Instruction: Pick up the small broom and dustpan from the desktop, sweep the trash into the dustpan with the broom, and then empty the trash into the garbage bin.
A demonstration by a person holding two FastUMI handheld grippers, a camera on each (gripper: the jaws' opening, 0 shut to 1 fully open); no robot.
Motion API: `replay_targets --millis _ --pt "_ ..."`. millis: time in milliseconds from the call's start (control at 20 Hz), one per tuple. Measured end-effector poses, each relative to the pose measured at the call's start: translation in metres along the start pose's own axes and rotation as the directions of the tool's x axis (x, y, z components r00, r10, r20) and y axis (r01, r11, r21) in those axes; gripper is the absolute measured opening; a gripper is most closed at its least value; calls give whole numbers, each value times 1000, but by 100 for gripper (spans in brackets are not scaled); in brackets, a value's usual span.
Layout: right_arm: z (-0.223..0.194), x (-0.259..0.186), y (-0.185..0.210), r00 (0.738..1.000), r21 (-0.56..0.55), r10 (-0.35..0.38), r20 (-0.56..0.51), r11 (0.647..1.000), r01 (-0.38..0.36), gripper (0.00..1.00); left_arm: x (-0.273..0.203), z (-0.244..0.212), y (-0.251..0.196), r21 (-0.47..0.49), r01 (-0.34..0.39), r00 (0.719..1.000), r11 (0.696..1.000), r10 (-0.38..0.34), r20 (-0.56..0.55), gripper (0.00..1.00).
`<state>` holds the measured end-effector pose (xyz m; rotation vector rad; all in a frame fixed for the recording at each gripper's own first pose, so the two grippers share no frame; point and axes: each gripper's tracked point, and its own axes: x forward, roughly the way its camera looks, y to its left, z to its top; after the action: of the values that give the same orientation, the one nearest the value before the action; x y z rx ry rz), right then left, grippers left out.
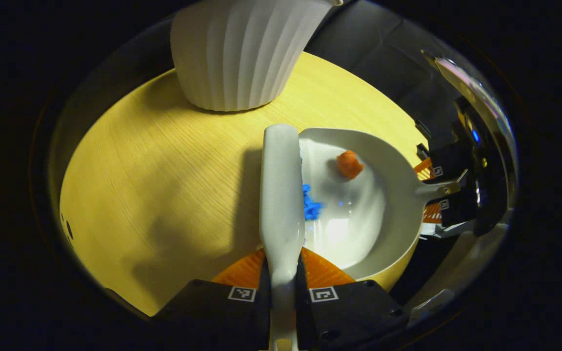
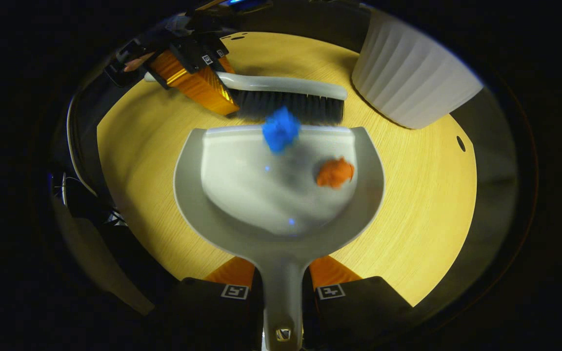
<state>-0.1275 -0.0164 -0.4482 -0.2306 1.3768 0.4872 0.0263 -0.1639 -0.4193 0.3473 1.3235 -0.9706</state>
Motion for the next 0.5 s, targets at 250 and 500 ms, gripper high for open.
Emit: replay_targets --millis 250,500 --pt "-1 7 -9 999 26 -23 35 999 22 36 -20 -2 15 -124 -105 992 987 113 58 24" --pt "9 -23 -21 993 179 -69 97 982 51 36 -74 -30 65 -276 -309 928 910 352 121 25"
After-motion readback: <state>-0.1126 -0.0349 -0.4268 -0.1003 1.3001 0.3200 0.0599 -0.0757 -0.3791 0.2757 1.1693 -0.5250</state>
